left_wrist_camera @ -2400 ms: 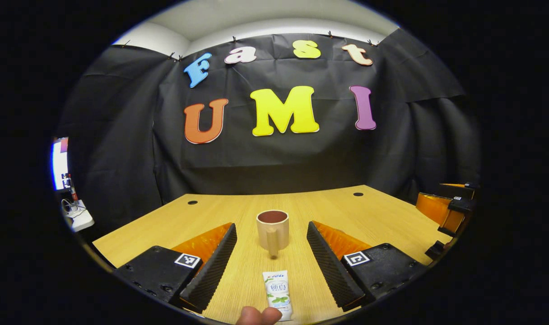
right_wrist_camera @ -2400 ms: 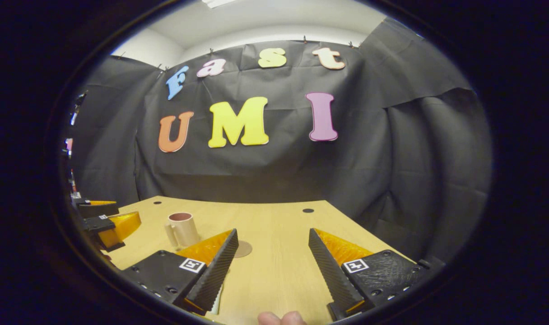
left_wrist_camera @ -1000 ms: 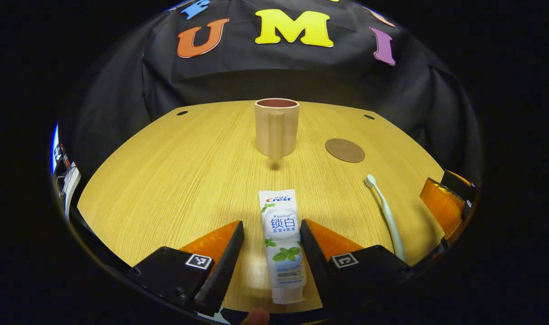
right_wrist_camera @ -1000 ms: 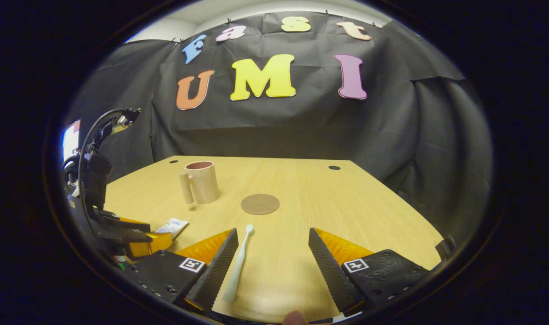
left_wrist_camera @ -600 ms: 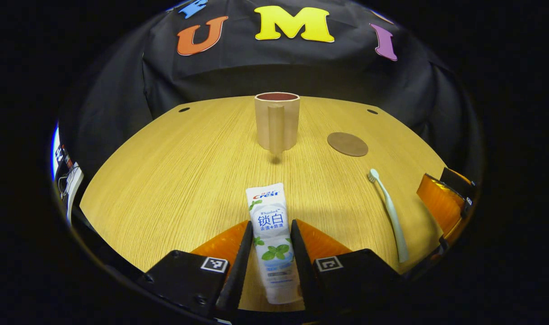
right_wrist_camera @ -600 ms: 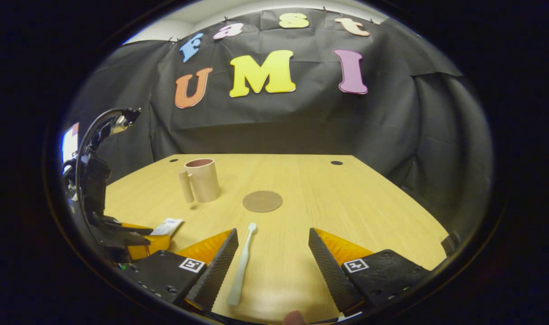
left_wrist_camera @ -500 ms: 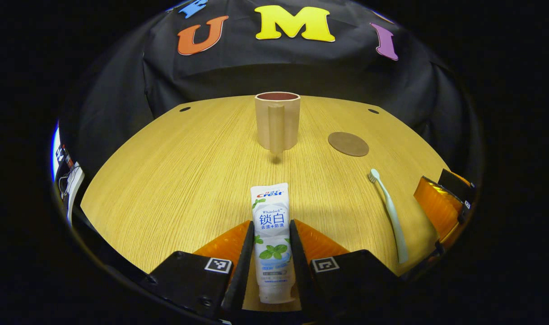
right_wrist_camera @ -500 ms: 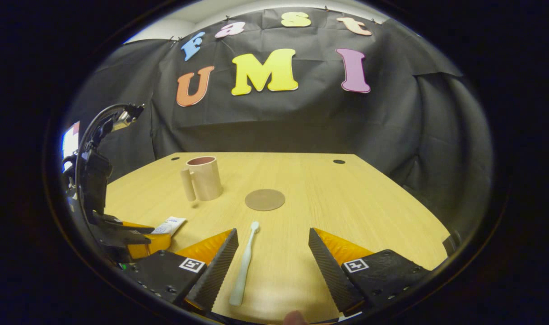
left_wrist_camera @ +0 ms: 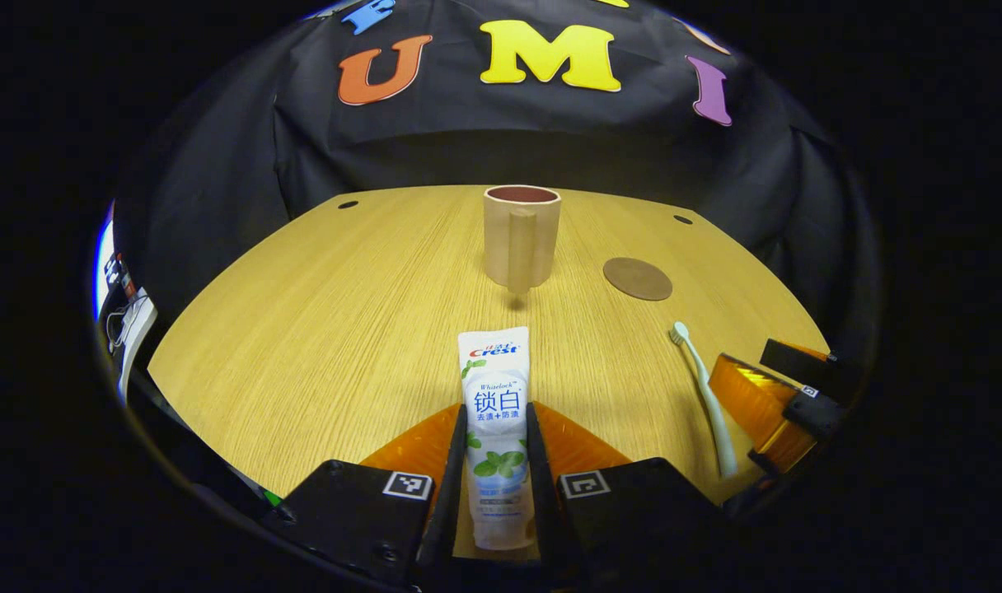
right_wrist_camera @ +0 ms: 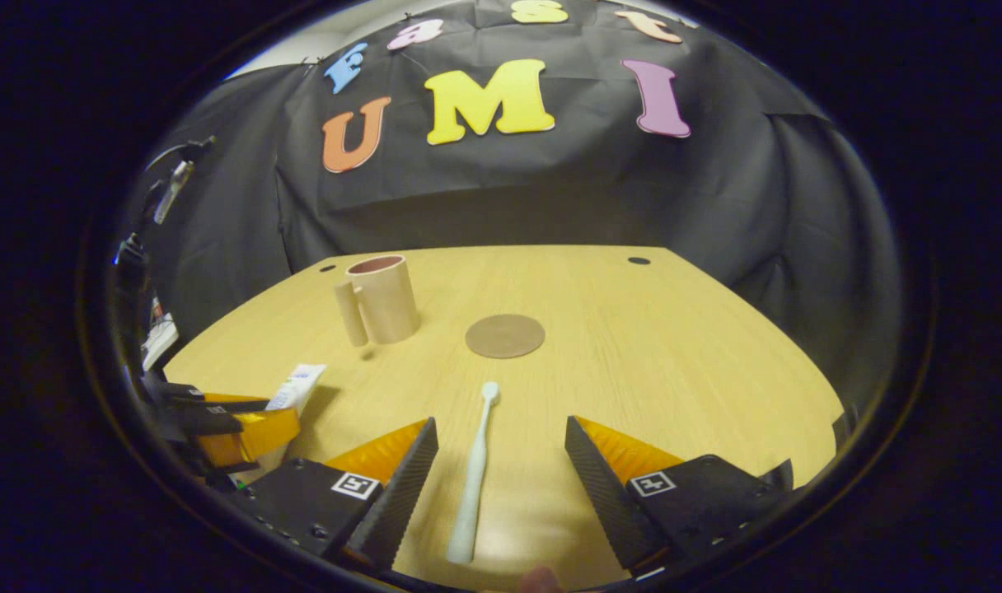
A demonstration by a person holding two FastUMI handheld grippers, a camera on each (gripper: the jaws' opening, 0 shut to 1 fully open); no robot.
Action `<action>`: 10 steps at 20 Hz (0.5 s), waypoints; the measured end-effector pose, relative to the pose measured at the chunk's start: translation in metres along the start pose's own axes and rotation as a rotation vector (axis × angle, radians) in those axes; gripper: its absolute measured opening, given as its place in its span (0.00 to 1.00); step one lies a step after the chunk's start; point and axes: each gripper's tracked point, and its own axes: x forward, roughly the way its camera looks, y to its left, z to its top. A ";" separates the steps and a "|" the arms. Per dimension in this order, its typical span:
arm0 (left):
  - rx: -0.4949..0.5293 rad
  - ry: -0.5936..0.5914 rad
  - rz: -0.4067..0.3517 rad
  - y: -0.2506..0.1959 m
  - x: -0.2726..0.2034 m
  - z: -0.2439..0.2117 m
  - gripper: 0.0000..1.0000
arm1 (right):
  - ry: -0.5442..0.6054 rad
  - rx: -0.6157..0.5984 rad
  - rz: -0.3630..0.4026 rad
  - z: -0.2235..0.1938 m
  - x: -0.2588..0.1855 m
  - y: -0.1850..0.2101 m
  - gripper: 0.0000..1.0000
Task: Put the toothbrush and toothpaste on the desktop into the cup, then pick up the cup and place it on the coaster on the desktop.
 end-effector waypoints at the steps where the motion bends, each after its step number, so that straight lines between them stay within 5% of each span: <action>1: 0.005 -0.022 0.000 0.000 -0.005 0.007 0.41 | 0.020 0.008 0.000 -0.002 0.004 0.003 0.94; 9: 0.013 -0.117 -0.021 0.001 -0.020 0.032 0.40 | 0.075 -0.029 -0.057 -0.006 0.030 0.011 0.94; 10: 0.009 -0.124 -0.027 0.000 -0.021 0.033 0.41 | 0.089 -0.036 -0.068 -0.010 0.033 0.010 0.82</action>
